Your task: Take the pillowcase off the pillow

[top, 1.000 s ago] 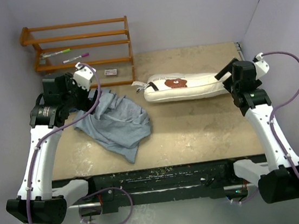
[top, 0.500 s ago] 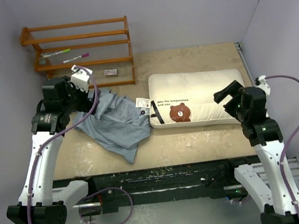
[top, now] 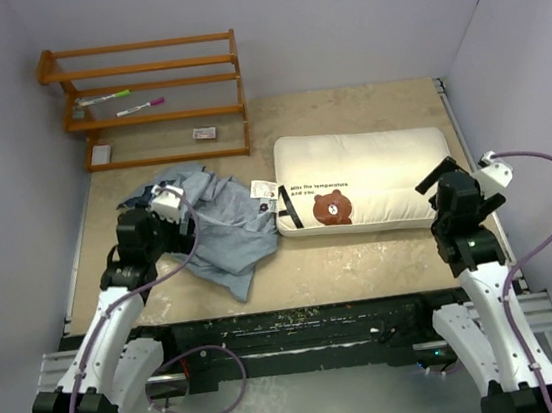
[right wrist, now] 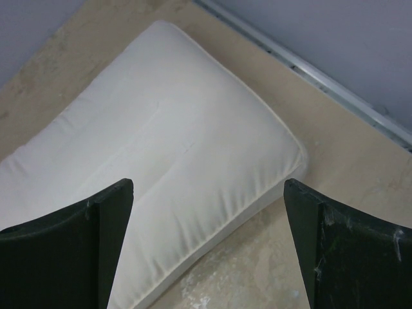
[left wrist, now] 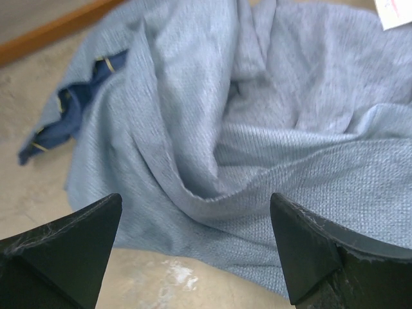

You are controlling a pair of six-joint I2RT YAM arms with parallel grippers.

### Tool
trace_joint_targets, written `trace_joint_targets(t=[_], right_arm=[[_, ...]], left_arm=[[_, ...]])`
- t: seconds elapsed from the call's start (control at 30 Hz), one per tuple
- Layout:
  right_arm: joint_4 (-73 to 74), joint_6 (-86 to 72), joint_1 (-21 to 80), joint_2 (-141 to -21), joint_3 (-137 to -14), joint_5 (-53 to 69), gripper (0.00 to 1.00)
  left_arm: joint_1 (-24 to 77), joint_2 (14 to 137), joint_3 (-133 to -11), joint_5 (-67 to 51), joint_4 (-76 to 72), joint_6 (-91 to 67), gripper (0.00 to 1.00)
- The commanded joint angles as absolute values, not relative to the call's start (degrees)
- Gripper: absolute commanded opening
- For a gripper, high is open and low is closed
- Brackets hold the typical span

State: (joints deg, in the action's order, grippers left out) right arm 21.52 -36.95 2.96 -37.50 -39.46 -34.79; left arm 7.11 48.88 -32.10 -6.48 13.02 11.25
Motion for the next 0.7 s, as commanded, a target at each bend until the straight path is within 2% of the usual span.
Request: trace_joint_targets(t=[0.0,0.17,0.23,0.33,0.4,0.5,0.67], right_arm=[[14.1,-34.0,3.3,-30.5,-32.8,-48.9,1.0],[-1.6,-26.5,3.3,-16.1,-21.8,-48.2,1.0],[-4.7,-18.4,3.3,-10.5,-18.0,-41.9,1.0],[-4.6,-4.3,3.3,-4.1,-15.4,-23.1,1.0],[-2.0,-7.8,3.3,-2.3,-14.3,-23.1,1.0],[-1.4,-15.9,3.3,-1.7,-12.6,-29.7,1.0],[-4.1,-10.6,3.3,-5.4,-12.6,-26.1,1.0]], left_arm=[[6.7,38.7,-20.4,-6.6,-5.2,6.6,0.99],[6.6,33.1,-17.1,-3.6,-6.4,4.5,0.99],[6.6,33.6,-17.3,-1.8,-5.5,4.5,0.99],[6.6,34.0,-15.9,-0.2,-4.6,4.4,0.99],[6.6,34.2,-12.7,2.3,-7.4,4.1,0.99],[6.7,34.1,-8.8,6.2,-12.9,2.2,0.99],[6.6,31.4,-6.1,4.8,-14.3,2.6,0.95]])
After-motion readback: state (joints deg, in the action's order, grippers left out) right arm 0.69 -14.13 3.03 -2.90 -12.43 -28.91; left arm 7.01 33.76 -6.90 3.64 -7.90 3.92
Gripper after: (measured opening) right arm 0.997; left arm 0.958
